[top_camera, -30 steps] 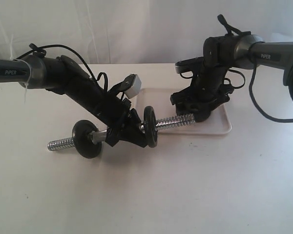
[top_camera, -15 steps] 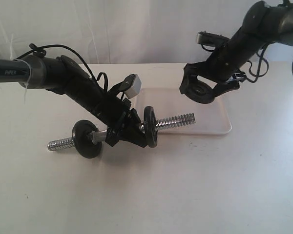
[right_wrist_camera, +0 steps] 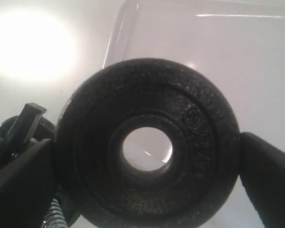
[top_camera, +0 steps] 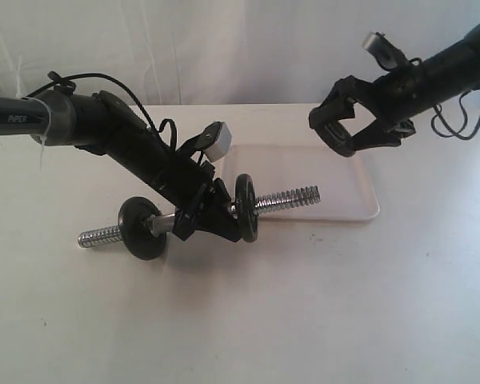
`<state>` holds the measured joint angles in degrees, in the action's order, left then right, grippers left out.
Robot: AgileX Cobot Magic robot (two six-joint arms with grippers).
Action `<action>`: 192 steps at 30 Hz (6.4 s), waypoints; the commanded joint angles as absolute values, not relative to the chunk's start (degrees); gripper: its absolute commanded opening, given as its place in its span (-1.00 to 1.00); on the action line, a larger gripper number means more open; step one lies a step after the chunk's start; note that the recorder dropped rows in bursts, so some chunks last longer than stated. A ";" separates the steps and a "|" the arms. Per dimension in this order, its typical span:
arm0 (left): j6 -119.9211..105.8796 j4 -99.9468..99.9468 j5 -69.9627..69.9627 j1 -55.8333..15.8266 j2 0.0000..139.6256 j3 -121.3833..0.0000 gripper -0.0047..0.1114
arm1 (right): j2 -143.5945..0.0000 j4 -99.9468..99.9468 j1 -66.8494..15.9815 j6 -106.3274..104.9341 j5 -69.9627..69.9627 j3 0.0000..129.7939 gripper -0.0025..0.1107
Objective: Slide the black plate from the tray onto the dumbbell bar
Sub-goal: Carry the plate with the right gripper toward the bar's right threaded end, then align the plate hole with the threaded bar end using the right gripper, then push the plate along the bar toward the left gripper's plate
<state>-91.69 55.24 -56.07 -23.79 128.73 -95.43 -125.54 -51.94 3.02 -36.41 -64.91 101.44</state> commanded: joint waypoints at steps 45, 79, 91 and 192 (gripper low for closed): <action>-95.27 64.23 -59.67 -23.48 127.96 -95.47 -0.92 | -108.72 -86.71 9.33 -73.95 -69.96 55.74 -0.96; -95.82 64.23 -59.77 -23.48 127.96 -95.47 -0.92 | -109.94 -85.92 5.70 -74.25 -69.96 54.59 -0.96; -95.99 64.23 -59.60 -23.48 127.96 -95.47 -0.92 | -108.70 -85.78 5.70 -74.14 -69.96 54.59 -0.96; -99.83 71.91 -63.14 -23.48 127.96 -95.47 -0.92 | -107.56 -91.74 -0.68 -79.61 -63.45 52.60 -0.96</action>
